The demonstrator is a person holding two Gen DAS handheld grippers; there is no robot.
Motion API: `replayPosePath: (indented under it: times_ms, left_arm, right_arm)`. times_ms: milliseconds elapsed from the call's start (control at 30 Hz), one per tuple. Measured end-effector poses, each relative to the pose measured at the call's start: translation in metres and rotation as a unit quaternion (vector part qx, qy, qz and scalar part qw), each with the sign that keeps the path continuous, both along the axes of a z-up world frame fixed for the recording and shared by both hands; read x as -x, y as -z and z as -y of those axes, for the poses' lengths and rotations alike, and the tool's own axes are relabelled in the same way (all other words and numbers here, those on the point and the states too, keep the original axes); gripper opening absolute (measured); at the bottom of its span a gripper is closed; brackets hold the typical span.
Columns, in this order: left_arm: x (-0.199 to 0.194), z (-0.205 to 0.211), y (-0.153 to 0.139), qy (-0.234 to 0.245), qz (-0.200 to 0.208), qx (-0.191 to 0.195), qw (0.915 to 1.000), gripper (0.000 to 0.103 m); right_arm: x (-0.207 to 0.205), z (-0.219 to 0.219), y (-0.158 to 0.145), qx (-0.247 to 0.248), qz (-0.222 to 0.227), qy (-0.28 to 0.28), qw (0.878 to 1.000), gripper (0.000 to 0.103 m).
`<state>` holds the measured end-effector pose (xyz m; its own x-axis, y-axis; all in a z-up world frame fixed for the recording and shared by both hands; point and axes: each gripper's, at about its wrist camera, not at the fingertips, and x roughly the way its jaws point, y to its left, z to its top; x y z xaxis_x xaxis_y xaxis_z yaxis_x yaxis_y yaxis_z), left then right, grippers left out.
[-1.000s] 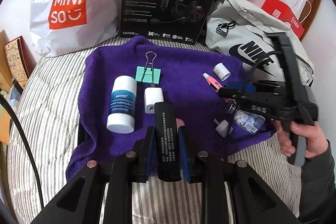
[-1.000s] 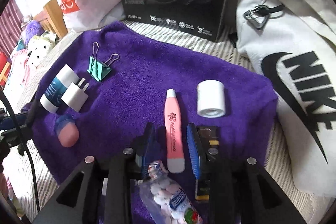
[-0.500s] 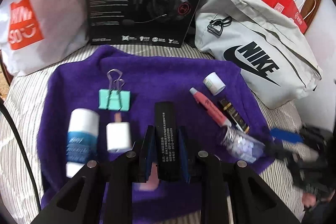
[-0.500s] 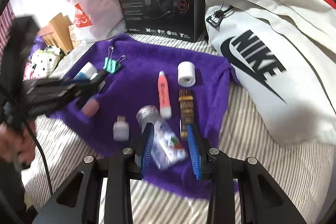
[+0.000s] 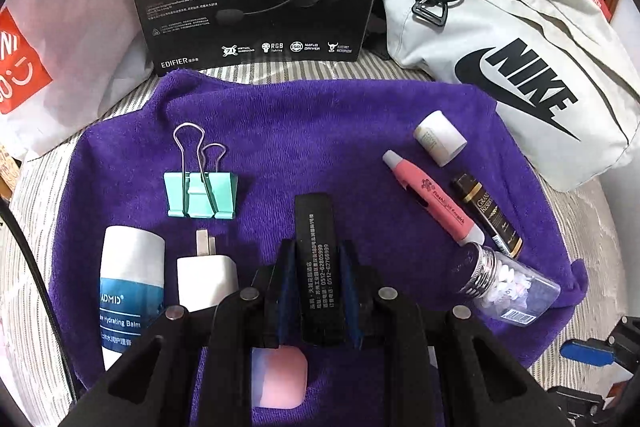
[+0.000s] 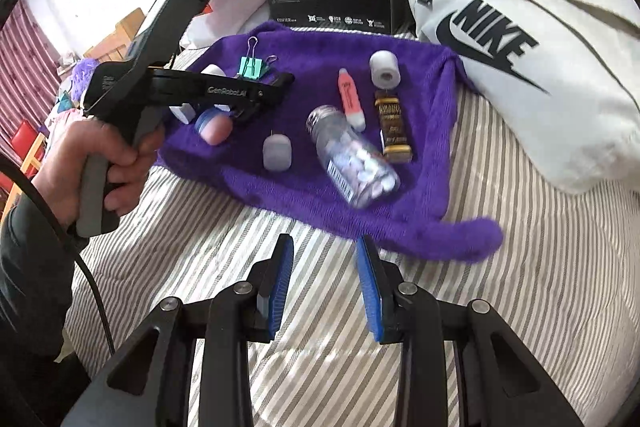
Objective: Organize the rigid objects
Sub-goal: 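Lower the black stick and highlighter onto the towel and open both tools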
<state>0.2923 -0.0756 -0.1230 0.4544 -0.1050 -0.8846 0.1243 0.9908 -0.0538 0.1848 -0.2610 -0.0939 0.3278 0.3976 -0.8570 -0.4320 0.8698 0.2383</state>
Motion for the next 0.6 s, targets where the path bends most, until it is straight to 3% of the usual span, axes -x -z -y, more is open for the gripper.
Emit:
replayPosePath:
  times_ms: [100, 167, 233, 367, 467, 600]
  left_arm:
    - [0.001, 0.001, 0.0, 0.001, 0.003, -0.002, 1.0, 0.026]
    - [0.001, 0.004, 0.0, 0.007, 0.001, 0.001, 1.0, 0.036]
    - [0.002, 0.012, -0.001, 0.017, -0.005, 0.004, 0.9998, 0.054]
    - [0.01, 0.023, -0.008, 0.018, 0.005, 0.007, 0.9998, 0.055]
    - [0.023, 0.023, -0.025, 0.017, 0.022, 0.038, 0.9989, 0.056]
    - [0.047, 0.021, -0.052, 0.021, 0.03, 0.081, 0.996, 0.067]
  right_arm:
    - [0.005, 0.006, -0.001, -0.009, -0.008, 0.01, 1.0, 0.033]
    - [0.007, 0.008, -0.002, -0.013, -0.012, 0.016, 1.0, 0.033]
    - [0.011, 0.011, -0.005, -0.015, -0.011, 0.021, 1.0, 0.033]
    - [0.02, 0.019, -0.015, -0.019, -0.003, 0.036, 0.999, 0.034]
    - [0.027, 0.025, -0.026, -0.021, 0.007, 0.048, 0.999, 0.041]
    - [0.038, 0.028, -0.042, -0.009, 0.035, 0.067, 0.997, 0.049]
